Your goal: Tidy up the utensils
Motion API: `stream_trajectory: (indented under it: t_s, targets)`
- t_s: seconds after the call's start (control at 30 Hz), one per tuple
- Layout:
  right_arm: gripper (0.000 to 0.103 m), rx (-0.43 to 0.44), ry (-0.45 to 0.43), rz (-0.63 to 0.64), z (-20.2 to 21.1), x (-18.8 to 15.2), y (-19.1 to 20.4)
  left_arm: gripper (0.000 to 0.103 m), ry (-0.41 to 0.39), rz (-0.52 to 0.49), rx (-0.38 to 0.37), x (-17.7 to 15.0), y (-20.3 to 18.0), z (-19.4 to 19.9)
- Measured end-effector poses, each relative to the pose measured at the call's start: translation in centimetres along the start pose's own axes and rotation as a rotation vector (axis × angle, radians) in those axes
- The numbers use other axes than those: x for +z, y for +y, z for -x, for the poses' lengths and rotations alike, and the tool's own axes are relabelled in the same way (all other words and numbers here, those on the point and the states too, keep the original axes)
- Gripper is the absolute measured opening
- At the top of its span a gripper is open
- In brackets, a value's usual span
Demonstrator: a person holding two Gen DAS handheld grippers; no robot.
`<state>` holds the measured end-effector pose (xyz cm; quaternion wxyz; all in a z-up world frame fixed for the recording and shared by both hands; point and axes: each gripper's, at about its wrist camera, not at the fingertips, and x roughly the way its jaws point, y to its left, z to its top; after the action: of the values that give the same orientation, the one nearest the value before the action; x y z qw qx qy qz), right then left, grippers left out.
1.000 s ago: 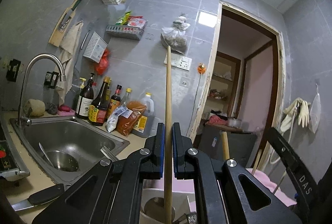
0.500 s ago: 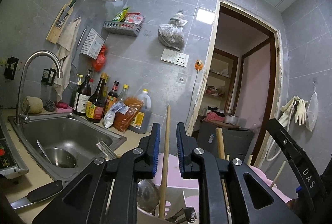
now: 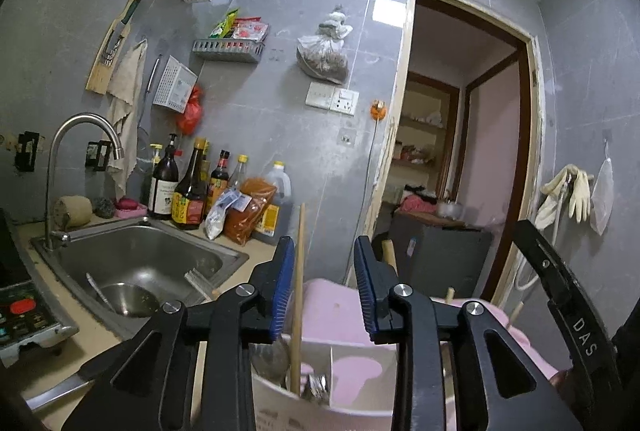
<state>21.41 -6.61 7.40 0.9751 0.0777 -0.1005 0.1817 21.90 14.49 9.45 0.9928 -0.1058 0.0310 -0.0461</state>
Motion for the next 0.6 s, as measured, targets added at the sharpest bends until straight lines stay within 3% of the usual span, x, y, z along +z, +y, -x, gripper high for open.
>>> stream_trajectory:
  t_s: [0.37, 0.6]
  targets:
    - [0.043, -0.025, 0.087, 0.017, 4.1, 1.4, -2.9, 0.040, 0.090, -0.040, 0.002, -1.1, -3.3, 2.4]
    - [0.055, -0.066, 0.150, 0.009, 7.6, 2.0, -5.4, 0.066, 0.129, -0.033, -0.045, -2.0, -5.4, 4.2]
